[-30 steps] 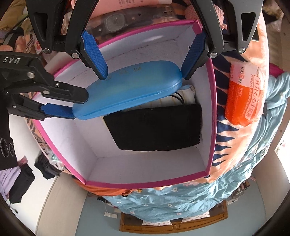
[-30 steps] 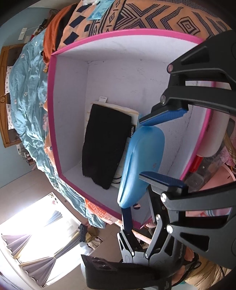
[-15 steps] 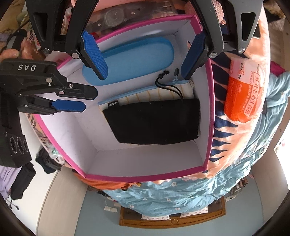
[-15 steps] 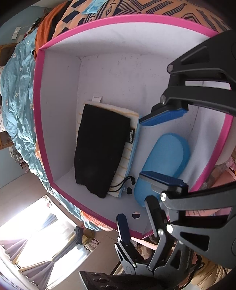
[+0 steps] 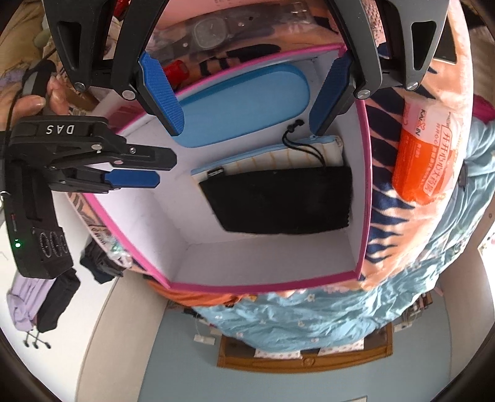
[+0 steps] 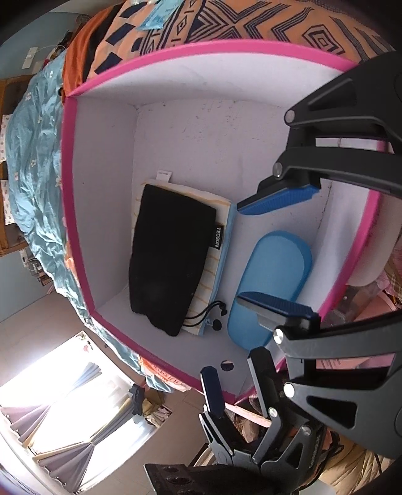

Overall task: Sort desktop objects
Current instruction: 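Withdraw both grippers up and out of the pink box, then close both grippers on the plaid and tan headbands in the clutter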

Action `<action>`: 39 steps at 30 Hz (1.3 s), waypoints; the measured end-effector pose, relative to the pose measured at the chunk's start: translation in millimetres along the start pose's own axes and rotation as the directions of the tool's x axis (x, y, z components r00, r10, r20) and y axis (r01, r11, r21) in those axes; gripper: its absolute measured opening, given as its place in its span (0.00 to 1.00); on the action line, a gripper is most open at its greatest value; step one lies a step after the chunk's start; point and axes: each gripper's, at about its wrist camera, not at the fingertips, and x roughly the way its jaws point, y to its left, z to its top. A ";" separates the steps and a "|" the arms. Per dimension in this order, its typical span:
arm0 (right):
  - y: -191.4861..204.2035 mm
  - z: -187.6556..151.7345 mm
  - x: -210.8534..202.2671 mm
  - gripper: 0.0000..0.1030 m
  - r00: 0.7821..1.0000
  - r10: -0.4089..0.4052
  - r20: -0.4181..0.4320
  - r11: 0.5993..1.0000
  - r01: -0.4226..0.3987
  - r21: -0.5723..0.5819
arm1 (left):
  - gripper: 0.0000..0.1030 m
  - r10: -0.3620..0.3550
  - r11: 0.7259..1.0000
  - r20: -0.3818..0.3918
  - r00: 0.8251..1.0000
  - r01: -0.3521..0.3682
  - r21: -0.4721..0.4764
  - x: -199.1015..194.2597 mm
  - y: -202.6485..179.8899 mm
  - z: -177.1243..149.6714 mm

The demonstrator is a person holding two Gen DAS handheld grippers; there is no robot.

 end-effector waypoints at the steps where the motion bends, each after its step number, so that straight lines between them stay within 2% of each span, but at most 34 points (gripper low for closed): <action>1: 1.0 -1.0 -2.6 0.53 1.000 -0.001 0.007 1.000 0.001 -0.004 | 0.82 -0.009 1.000 0.012 1.000 0.009 0.001 -3.2 -1.5 -0.8; 9: 8.3 -15.0 -36.3 0.53 0.997 -0.006 0.074 0.999 0.009 -0.037 | 0.82 -0.081 0.996 0.078 0.994 0.080 0.026 -30.9 -17.7 -14.3; 20: 10.0 -48.0 -86.0 0.53 0.988 -0.045 0.146 0.997 0.054 -0.059 | 0.82 -0.135 0.987 0.080 0.988 0.128 0.097 -48.3 -44.3 -44.7; 24: 8.0 -77.0 -104.5 0.53 0.985 -0.101 0.142 0.992 0.111 -0.065 | 0.82 -0.175 0.975 0.024 0.984 0.170 0.140 -45.4 -63.5 -60.5; 28: -0.7 -109.2 -108.6 0.53 0.983 -0.163 0.088 0.985 0.168 -0.048 | 0.82 -0.210 0.964 -0.045 0.977 0.215 0.157 -33.8 -83.0 -72.5; 32: -16.4 -134.8 -112.6 0.53 0.982 -0.185 0.049 0.983 0.185 0.002 | 0.82 -0.258 0.955 -0.142 0.956 0.274 0.110 -14.9 -94.3 -76.4; 37: -31.6 -153.7 -115.3 0.53 0.985 -0.171 0.026 0.984 0.169 0.061 | 0.81 -0.257 0.959 -0.206 0.944 0.275 0.065 -0.2 -105.4 -81.7; 38: -32.4 -156.5 -115.6 0.53 0.986 -0.165 0.025 0.984 0.163 0.068 | 0.80 -0.264 0.958 -0.223 0.938 0.282 0.051 2.8 -106.7 -82.8; 39: -34.5 -159.0 -115.1 0.53 0.988 -0.156 0.019 0.985 0.154 0.082 | 0.73 -0.282 0.954 -0.247 0.927 0.299 0.034 6.9 -107.0 -83.0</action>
